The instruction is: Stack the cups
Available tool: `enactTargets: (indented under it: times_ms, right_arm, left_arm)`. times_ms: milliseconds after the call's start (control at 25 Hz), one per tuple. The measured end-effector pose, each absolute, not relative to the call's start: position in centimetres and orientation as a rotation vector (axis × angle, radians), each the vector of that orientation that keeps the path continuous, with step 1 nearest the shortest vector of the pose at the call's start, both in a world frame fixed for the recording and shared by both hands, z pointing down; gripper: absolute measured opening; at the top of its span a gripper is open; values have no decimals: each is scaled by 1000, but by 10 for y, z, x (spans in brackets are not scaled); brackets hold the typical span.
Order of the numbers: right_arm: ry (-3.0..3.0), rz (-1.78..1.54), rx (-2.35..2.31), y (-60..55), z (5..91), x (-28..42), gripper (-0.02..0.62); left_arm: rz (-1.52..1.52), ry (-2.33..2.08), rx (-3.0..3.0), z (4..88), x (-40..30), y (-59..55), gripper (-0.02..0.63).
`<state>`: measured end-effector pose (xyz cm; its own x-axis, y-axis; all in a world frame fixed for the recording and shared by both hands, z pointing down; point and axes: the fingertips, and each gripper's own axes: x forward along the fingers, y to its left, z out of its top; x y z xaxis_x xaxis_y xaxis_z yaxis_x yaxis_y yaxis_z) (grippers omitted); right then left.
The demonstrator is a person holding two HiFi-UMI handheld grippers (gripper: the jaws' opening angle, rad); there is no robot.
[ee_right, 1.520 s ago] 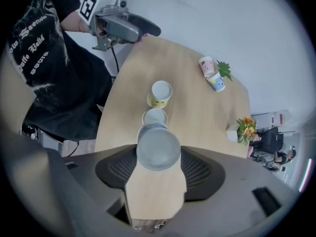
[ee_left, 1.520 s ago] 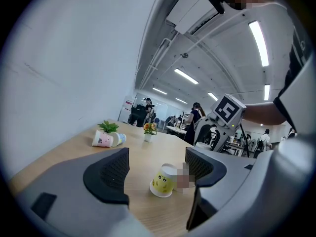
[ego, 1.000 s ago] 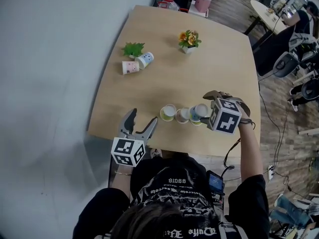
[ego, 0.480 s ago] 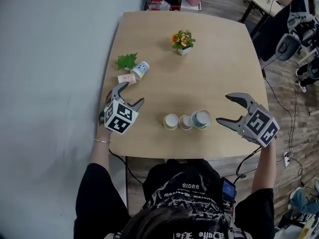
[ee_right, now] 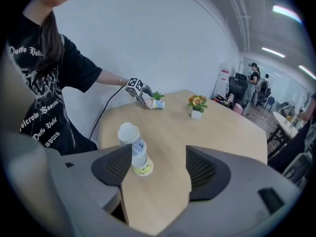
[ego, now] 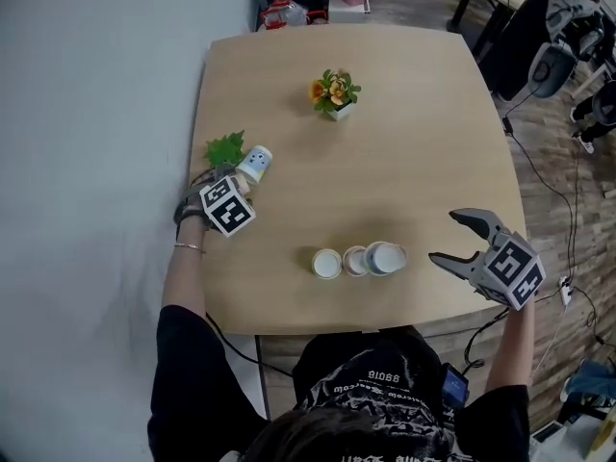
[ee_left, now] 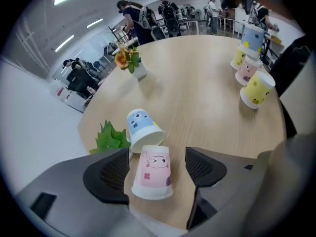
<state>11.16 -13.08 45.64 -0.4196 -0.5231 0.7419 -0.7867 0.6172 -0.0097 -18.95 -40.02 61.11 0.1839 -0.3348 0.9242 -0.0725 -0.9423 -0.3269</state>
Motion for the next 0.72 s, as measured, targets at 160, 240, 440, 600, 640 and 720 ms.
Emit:
enactTargets:
  times_ms: [160, 240, 440, 600, 640, 720]
  right_arm:
    - [-2135, 544, 1079, -126, 470, 120, 356]
    - [-2144, 581, 1108, -124, 475, 125, 356]
    - [-2167, 649, 1194, -124, 485, 138, 356]
    - [-2197, 691, 1209, -129, 495, 137, 356]
    - [-2203, 701, 1203, -131, 498, 135, 356]
    - [-2210, 720, 1195, -133, 503, 133, 356]
  left_arm:
    - [-1974, 305, -2177, 630, -191, -411, 365]
    - [-2050, 266, -2149, 637, -192, -412, 365]
    - [-2121, 263, -2134, 657, -192, -413, 365]
    - [-2156, 300, -2143, 668, -196, -415, 364]
    - [-2166, 324, -2157, 668, -197, -416, 364]
    - [-2179, 383, -2174, 663, -198, -418, 349]
